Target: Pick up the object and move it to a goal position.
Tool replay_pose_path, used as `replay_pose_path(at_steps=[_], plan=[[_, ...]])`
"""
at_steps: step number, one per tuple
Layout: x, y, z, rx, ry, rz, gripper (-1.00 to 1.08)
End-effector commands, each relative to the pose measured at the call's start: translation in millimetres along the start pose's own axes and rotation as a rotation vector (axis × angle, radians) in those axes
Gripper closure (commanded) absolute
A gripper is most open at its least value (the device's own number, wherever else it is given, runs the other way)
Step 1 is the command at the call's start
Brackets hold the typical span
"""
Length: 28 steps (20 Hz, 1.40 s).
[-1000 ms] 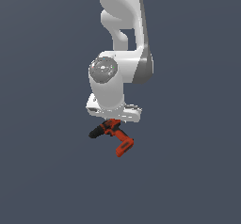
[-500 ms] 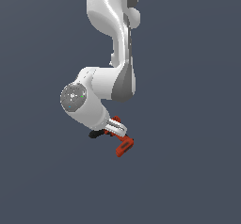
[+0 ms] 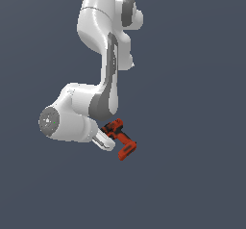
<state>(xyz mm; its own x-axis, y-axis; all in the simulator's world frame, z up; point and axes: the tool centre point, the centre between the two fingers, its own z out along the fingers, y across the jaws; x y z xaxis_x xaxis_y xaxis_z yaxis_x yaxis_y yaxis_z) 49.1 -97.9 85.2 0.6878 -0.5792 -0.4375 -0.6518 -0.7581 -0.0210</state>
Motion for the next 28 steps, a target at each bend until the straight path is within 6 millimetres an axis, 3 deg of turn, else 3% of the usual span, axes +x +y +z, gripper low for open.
replay_pose_path(at_steps=[1,13,28], plan=[[7.6,6.7,4.7,0.012,-0.04,0.054,-0.6],[25.2,27.8,19.9,0.04,-0.16,0.202,-0.6],[24.7,30.1,31.6,0.042,-0.173,0.218,-0.6]])
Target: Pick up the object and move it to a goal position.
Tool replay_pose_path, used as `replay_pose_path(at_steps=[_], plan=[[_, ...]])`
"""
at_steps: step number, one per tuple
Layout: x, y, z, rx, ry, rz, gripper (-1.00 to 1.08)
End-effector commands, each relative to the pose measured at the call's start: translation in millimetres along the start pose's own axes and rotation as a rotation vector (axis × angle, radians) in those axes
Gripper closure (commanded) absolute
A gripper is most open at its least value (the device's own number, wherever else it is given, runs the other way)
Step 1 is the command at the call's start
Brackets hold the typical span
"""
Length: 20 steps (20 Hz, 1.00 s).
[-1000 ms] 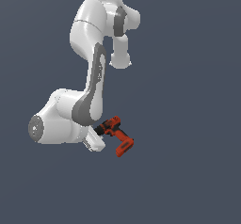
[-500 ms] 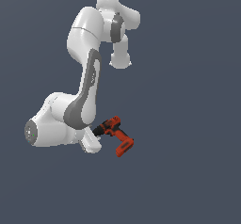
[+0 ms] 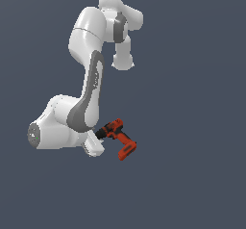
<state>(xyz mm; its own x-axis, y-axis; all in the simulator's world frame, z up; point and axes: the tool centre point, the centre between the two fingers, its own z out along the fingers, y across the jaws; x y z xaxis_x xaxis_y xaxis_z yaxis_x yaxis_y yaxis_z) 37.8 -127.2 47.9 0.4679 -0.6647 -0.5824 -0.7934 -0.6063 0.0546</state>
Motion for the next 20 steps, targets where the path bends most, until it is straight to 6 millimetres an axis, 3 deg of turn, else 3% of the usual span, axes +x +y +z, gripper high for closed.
replay_pose_path(at_steps=[1,10,11,20], plan=[[-0.1,0.2,6.3,0.0,-0.001,0.001,-0.6],[0.0,-0.1,23.4,0.0,-0.002,0.002,-0.6],[0.0,-0.1,23.4,0.0,-0.002,0.002,1.08],[0.0,-0.1,23.4,0.0,-0.002,0.002,1.08]])
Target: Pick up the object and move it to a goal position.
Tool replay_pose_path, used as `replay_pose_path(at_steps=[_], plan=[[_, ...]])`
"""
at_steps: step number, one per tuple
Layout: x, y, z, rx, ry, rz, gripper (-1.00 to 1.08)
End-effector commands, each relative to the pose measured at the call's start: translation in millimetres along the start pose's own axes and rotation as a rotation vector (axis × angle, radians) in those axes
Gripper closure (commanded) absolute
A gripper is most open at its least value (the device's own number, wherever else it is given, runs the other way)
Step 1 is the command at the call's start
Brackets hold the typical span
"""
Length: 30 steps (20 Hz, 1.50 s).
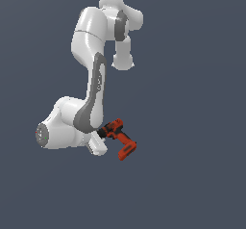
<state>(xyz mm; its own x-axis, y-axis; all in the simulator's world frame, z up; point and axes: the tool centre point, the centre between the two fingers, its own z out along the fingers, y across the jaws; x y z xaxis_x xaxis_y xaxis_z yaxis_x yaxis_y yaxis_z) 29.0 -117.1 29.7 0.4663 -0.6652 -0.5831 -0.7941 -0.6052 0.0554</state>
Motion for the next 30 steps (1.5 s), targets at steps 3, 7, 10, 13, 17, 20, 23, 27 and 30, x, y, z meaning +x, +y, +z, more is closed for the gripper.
replay_pose_path(at_steps=[3,7,10,13,17,20,23,27,30], plan=[[-0.8,-0.3,-0.2,0.0,0.0,0.0,1.08],[-7.8,-3.2,-2.6,0.0,0.0,0.0,1.08],[-18.4,-7.4,-6.2,0.0,0.0,0.0,1.08],[-34.3,-14.1,-11.5,0.0,-0.001,0.0,1.08],[-65.9,-27.1,-22.3,-0.001,-0.001,0.0,1.08],[-94.7,-39.0,-32.2,-0.001,-0.001,-0.001,1.08],[-124.2,-51.3,-42.6,-0.001,-0.001,-0.001,1.08],[-163.6,-67.8,-56.6,-0.002,-0.001,-0.001,1.08],[-193.3,-80.4,-67.3,-0.002,-0.001,-0.001,1.08]])
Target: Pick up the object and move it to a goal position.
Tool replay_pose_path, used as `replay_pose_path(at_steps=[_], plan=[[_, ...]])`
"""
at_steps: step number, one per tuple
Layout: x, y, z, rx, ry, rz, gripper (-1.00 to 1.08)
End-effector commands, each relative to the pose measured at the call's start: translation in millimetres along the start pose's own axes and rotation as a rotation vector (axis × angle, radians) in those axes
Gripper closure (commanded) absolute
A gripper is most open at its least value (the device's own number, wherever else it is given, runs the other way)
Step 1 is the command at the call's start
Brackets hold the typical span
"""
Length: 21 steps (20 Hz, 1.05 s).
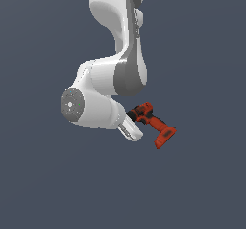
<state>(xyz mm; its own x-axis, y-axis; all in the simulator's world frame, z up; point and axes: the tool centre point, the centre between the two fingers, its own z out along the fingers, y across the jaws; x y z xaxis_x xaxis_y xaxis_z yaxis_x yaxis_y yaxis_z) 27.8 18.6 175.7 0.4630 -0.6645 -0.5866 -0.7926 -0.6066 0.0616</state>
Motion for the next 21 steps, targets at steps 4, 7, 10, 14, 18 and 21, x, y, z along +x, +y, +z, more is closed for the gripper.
replay_pose_path(at_steps=[4,7,10,14,18,21], plan=[[-55.8,-23.7,-23.0,0.004,0.003,-0.003,1.08],[-82.8,-35.9,-33.2,0.004,0.003,-0.003,1.08],[-106.5,-47.3,-42.6,0.005,0.003,-0.003,1.08],[-126.7,-57.6,-51.0,0.005,0.003,-0.003,1.08],[-135.0,-62.6,-54.9,0.006,0.003,-0.002,1.08],[-136.3,-63.7,-55.4,0.006,0.003,-0.002,1.08]])
